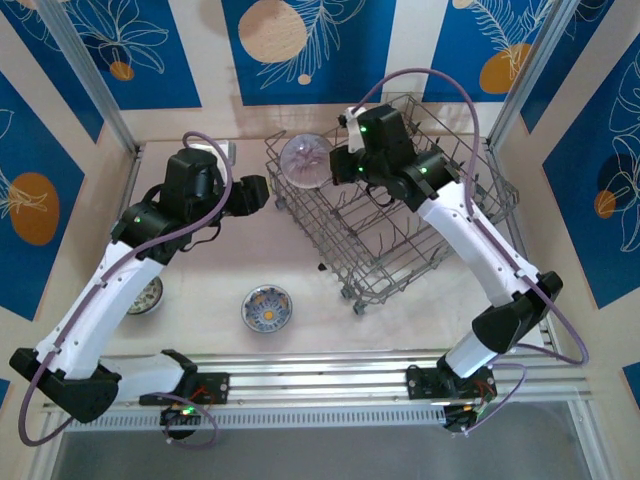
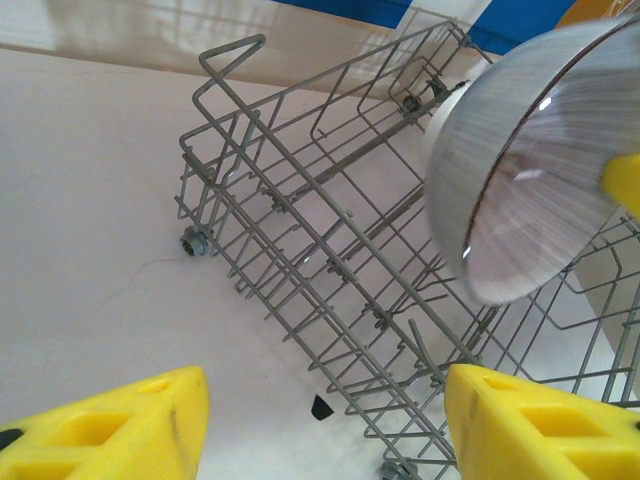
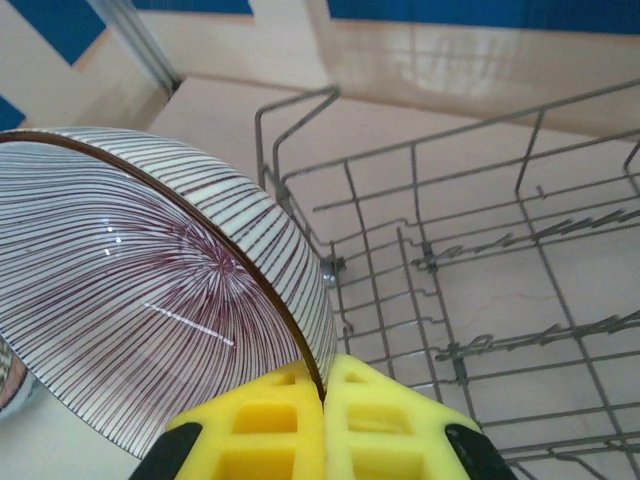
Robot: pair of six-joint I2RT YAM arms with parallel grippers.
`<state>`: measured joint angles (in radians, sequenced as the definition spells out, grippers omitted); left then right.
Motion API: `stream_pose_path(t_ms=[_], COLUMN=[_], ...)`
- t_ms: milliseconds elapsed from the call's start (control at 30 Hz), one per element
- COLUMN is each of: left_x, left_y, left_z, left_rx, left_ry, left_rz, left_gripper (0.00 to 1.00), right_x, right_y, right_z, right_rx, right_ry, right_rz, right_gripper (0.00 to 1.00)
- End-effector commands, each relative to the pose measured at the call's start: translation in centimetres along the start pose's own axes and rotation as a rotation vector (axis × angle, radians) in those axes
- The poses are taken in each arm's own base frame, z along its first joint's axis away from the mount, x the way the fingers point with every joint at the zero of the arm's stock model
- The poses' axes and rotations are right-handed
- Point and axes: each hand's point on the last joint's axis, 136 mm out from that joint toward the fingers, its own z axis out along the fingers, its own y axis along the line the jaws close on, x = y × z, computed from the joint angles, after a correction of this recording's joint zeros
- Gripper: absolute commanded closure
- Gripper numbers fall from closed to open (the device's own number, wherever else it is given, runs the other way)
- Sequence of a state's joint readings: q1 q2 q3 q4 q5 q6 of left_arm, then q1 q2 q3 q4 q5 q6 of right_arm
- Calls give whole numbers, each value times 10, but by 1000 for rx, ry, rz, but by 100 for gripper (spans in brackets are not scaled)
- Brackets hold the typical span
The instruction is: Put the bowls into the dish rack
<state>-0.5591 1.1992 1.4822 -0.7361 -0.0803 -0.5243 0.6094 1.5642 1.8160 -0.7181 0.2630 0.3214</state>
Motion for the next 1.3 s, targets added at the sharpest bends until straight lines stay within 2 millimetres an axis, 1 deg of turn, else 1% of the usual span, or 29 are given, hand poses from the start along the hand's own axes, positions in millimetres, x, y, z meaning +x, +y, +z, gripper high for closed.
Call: stream_pose_path(t_ms=[0,33,100,233,300,400,500,567,667,800,1000,1267], left_x=[-3,-2,2,11,16,23,28,31,34,40,45,52], left_y=[-3,-2,1,7,8,12,13,14,16,20,28,36], left_z=[-4,-4,-3,0,3,6,9,10,12,13,12,15], left_rx=[8,4,-4,-17,-19,-21,-16,-14,-15,-17,-27,-42], left_ry=[-21,-18,-8,15,30,47,64,72,82,94,102,117], left_rz=[21,23,30,38,40,41,42,42,42,39,31,26], left_gripper=[35,35,35,34,34,34,34,34,34,34,34,34], right_x=[-31,-33,-35,-29,-22,-11,3,10,16,28,45,69], right_y=[-12,-22,-50,-98,-122,-151,-181,-196,-213,-233,-256,-281], right_z=[-25,-28,-38,-55,-64,-75,-84,-88,-91,-89,-76,-65], right_rx=[35,76,195,391,507,651,774,846,955,1028,1126,1175], right_ry=[-138,-150,-174,-198,-204,-212,-209,-195,-181,-167,-117,-96], right_rz=[45,42,40,21,-11,-52,-73,-100,-170,-185,-254,-254], right_gripper=[100,100,100,100,100,100,100,100,100,100,100,100])
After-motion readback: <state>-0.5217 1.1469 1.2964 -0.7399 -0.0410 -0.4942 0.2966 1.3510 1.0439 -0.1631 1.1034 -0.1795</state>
